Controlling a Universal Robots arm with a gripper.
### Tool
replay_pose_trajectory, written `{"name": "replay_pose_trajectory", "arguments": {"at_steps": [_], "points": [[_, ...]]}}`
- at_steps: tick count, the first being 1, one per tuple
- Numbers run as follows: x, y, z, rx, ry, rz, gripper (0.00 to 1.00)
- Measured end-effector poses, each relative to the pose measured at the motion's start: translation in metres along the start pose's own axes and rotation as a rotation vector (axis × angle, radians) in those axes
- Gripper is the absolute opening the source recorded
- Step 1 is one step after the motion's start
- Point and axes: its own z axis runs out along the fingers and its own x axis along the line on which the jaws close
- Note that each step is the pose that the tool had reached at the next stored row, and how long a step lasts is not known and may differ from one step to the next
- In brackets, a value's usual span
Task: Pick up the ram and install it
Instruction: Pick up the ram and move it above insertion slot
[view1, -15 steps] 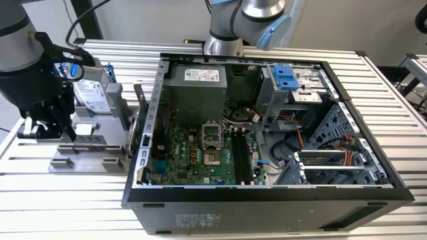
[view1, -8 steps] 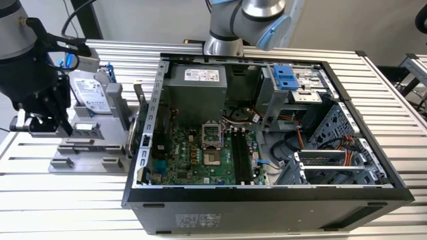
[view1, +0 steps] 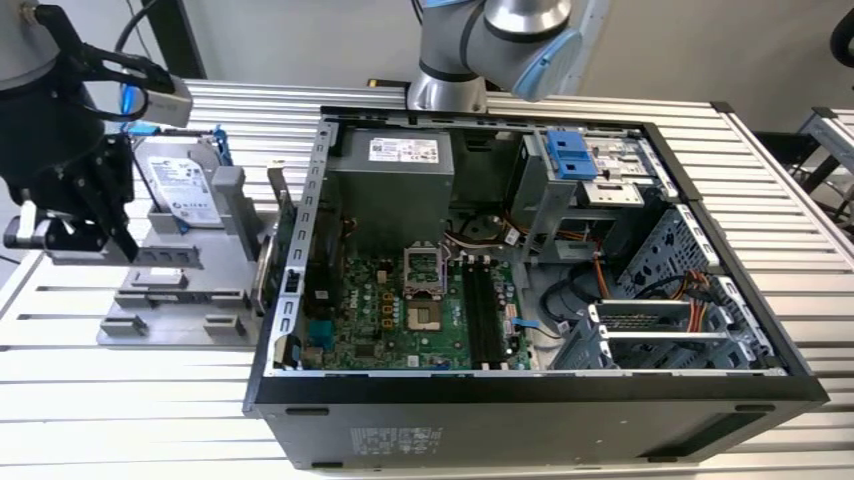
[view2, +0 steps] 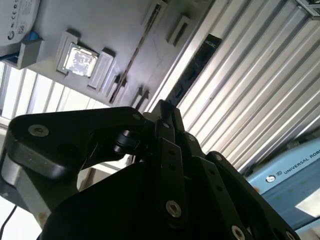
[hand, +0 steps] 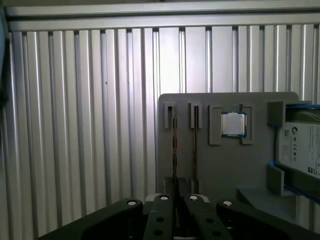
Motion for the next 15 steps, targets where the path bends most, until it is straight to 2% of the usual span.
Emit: {"name": "replay_pose_trajectory", "arguments": {"at_steps": [15], "points": [[0.0004, 0.0002, -0.0255, -0.0001, 0.0001, 0.0, 0.0]]}}
